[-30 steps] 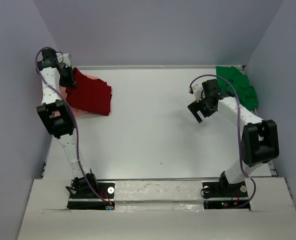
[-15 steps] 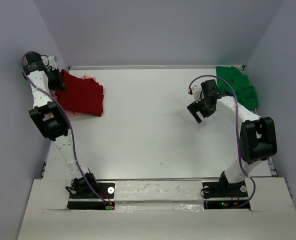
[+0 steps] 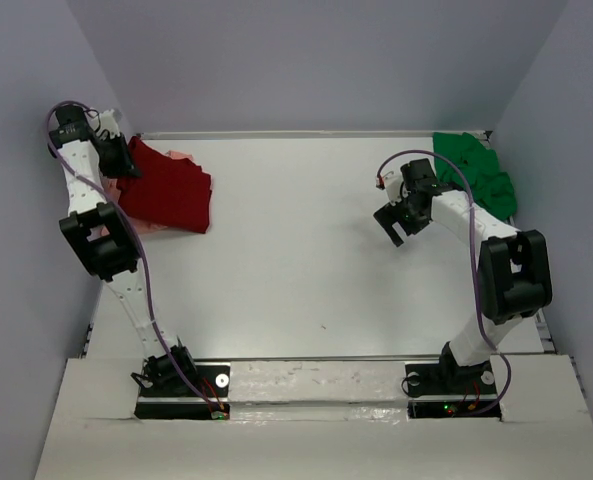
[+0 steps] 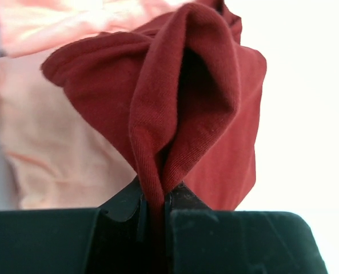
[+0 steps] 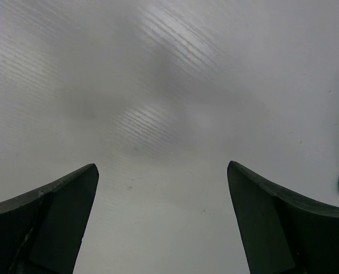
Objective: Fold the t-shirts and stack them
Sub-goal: Neatly place the folded tshirt to the corner
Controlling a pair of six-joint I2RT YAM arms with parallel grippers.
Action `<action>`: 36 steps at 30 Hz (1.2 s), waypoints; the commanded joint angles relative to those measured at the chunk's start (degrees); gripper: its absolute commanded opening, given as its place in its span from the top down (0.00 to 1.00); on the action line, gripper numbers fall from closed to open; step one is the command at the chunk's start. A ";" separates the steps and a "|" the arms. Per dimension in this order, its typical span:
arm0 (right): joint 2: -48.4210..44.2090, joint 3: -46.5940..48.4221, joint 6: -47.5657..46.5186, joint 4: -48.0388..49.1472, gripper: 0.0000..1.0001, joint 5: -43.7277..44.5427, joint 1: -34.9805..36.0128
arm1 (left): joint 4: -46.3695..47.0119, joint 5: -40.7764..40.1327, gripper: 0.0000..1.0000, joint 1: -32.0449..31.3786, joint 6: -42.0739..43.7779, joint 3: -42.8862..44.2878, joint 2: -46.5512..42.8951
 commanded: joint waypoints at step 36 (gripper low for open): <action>2.48 3.66 0.27 -0.19 0.00 -0.95 -0.39 | 0.81 10.29 1.00 -11.97 2.06 2.98 -11.83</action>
